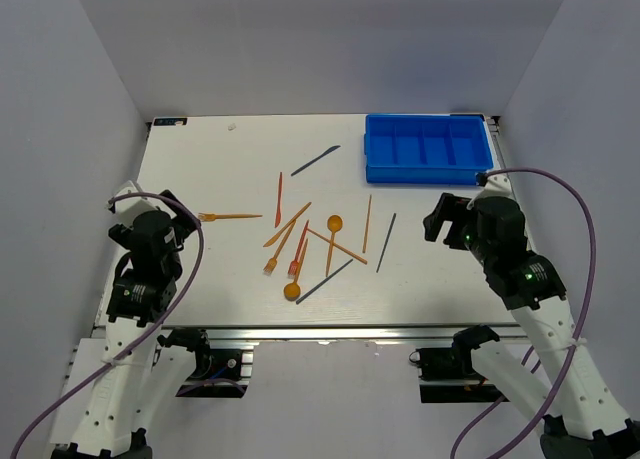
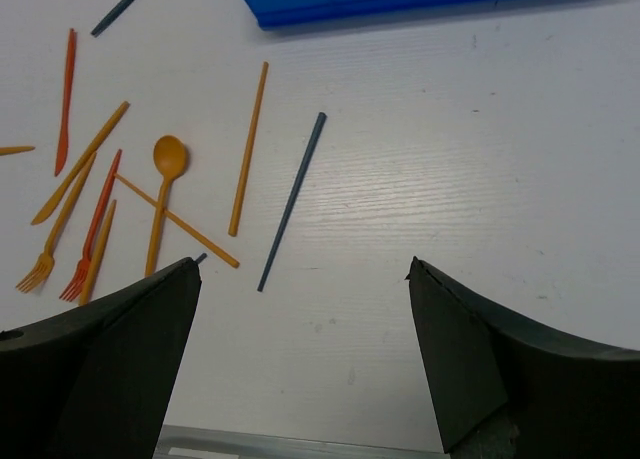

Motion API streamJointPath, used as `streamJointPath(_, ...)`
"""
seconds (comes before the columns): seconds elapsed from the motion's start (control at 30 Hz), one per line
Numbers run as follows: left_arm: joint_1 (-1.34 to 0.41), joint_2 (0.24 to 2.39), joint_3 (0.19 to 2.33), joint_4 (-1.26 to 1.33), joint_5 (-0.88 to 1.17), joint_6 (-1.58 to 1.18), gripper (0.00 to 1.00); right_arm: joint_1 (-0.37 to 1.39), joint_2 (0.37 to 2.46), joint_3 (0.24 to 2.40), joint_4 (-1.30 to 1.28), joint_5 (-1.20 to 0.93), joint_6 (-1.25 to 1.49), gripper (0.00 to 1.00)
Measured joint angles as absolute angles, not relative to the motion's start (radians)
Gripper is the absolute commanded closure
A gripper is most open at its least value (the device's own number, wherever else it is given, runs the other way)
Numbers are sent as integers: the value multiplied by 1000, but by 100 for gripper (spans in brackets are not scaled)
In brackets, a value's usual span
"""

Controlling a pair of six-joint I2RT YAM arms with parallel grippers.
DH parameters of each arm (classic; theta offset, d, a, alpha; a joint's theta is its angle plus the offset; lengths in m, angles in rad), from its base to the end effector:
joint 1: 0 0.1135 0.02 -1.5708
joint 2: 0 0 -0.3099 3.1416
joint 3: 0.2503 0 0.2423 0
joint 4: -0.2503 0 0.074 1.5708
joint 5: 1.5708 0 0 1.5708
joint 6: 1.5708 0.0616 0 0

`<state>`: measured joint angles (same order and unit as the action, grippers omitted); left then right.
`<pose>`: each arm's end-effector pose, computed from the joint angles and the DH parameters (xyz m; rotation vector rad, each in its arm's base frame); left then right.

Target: Sort the eating utensils into containers

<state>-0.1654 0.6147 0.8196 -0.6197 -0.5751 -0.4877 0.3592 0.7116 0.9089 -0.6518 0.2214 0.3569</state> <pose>0.1036 0.0167 0.3481 -0.6608 1.8006 0.1335 0.1210 0.0310 0.3619 0.1376 2.0163 0.2313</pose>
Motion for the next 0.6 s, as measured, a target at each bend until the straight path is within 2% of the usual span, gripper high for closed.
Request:
streamJointPath(0.2,-165,651,820,-628,-595,-498,2,367,850,897,-575,171,404,11)
streamJointPath(0.43,-165,653,820,-628,-608,-506,2,485,1155,923,-558,316,508,11)
streamJointPath(0.6,-165,667,820,-628,-606,-506,2,587,1387,957,-540,403,571,30)
